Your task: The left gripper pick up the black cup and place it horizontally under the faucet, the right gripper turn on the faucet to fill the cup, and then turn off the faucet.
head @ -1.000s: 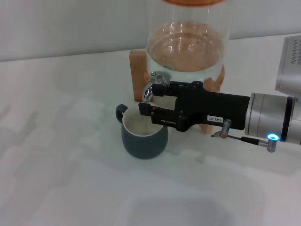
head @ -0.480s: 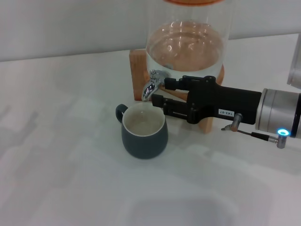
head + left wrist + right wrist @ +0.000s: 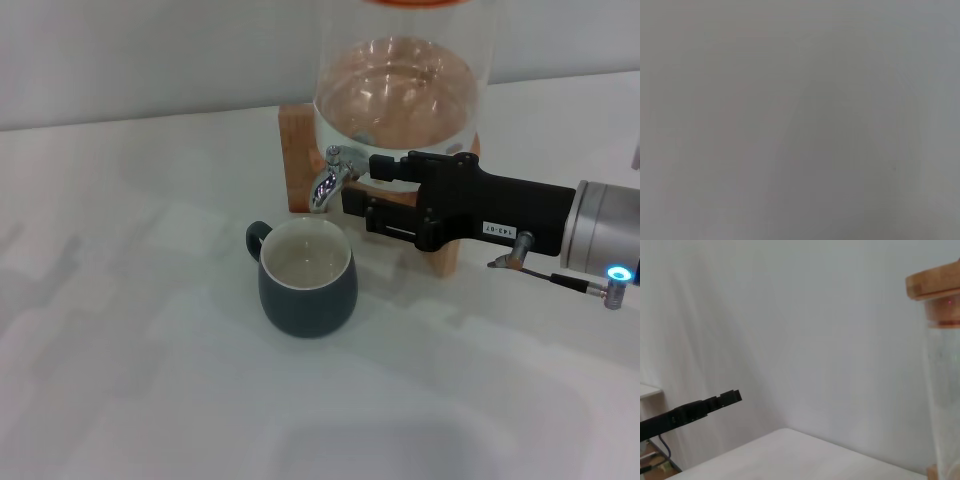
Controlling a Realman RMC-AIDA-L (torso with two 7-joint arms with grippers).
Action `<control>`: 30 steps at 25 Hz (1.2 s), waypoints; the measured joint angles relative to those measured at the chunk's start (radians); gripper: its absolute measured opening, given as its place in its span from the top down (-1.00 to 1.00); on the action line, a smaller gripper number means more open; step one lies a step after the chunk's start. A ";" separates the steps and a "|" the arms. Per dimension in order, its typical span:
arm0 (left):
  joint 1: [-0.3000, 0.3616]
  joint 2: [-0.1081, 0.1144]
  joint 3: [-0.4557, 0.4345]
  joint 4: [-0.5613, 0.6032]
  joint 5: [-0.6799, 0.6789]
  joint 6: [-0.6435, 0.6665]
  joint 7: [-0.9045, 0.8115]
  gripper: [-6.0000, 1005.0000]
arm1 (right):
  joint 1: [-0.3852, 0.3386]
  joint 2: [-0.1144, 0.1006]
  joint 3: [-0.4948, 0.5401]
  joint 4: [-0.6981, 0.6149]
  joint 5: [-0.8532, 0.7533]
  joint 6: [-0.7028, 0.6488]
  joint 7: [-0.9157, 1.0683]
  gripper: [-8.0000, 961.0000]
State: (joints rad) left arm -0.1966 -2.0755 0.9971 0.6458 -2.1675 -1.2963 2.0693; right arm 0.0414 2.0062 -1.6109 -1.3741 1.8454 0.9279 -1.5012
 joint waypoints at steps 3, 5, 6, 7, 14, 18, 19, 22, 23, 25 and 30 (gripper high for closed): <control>-0.001 0.000 0.000 0.001 -0.001 0.001 0.000 -0.75 | 0.000 0.000 0.020 0.003 0.009 0.048 0.000 -0.24; -0.004 0.000 0.000 0.000 -0.001 0.002 0.001 -0.75 | 0.003 0.000 0.052 0.017 0.034 0.128 0.000 -0.24; -0.006 0.000 0.000 -0.001 -0.002 0.003 0.002 -0.75 | 0.004 0.000 0.062 0.022 0.044 0.154 -0.001 -0.24; -0.007 0.000 0.000 -0.002 -0.003 0.005 0.003 -0.75 | 0.005 0.000 0.074 0.027 0.055 0.181 -0.004 -0.24; -0.010 0.000 0.000 -0.001 -0.002 0.007 0.004 -0.75 | 0.000 0.000 0.150 0.054 0.068 0.240 -0.014 -0.24; -0.009 0.000 0.000 -0.001 -0.003 0.006 0.004 -0.75 | 0.000 -0.001 0.284 0.102 0.069 0.350 -0.012 -0.24; -0.008 0.000 0.000 0.000 -0.004 0.006 0.004 -0.75 | -0.001 -0.001 0.324 0.114 0.069 0.380 -0.010 -0.24; -0.007 0.000 0.000 0.000 -0.005 0.006 0.003 -0.75 | -0.016 -0.001 0.429 0.132 0.067 0.441 -0.007 -0.24; -0.008 0.000 0.000 0.000 -0.005 0.006 0.002 -0.75 | -0.021 -0.001 0.457 0.135 0.064 0.453 -0.007 -0.24; -0.010 0.000 0.000 0.000 -0.004 0.007 0.001 -0.75 | -0.029 -0.001 0.529 0.140 0.059 0.474 -0.009 -0.24; -0.012 0.001 0.004 -0.003 0.000 0.008 -0.006 -0.75 | -0.032 -0.003 0.711 0.163 0.038 0.525 -0.068 -0.25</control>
State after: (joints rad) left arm -0.2090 -2.0741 1.0014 0.6424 -2.1670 -1.2886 2.0637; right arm 0.0093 2.0034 -0.8996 -1.2111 1.8838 1.4534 -1.5694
